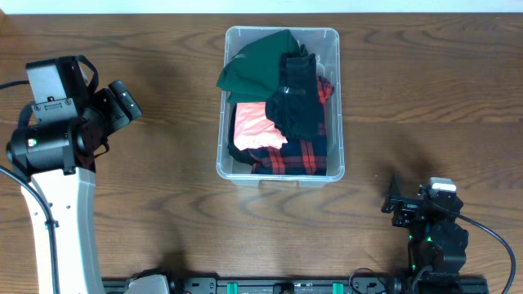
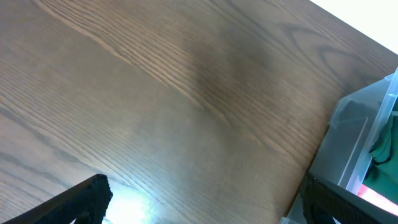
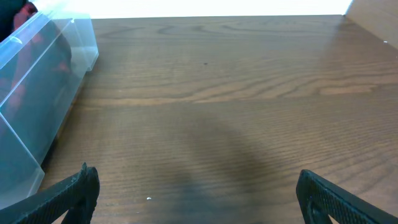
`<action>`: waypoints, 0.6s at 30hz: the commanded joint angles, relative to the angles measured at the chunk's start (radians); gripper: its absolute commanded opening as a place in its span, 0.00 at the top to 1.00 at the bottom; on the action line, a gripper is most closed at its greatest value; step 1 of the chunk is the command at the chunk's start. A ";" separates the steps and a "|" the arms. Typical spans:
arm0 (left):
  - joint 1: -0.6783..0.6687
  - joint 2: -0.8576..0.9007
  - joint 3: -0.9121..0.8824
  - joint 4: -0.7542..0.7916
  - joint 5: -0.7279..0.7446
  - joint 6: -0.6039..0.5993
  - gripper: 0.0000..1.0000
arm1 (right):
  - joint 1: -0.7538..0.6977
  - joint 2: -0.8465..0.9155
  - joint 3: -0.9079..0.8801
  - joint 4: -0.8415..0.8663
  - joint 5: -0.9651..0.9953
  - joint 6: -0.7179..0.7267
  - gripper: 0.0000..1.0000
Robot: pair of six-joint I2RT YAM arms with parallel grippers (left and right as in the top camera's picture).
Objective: Pack container
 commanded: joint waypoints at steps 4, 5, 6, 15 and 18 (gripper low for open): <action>0.005 0.004 -0.004 0.000 -0.005 -0.005 0.02 | -0.008 -0.011 -0.005 0.002 -0.008 0.013 0.01; 0.005 0.004 -0.004 0.000 -0.005 -0.005 0.02 | -0.008 -0.011 -0.005 0.002 -0.008 0.013 0.01; 0.005 0.004 -0.004 0.000 -0.005 -0.005 0.02 | -0.008 -0.011 -0.005 0.002 -0.008 0.013 0.01; 0.002 -0.008 -0.006 0.000 -0.006 -0.005 0.02 | -0.008 -0.011 -0.005 0.002 -0.008 0.013 0.01; -0.011 -0.046 -0.008 0.000 -0.006 -0.005 0.02 | -0.008 -0.011 -0.005 0.002 -0.008 0.013 0.01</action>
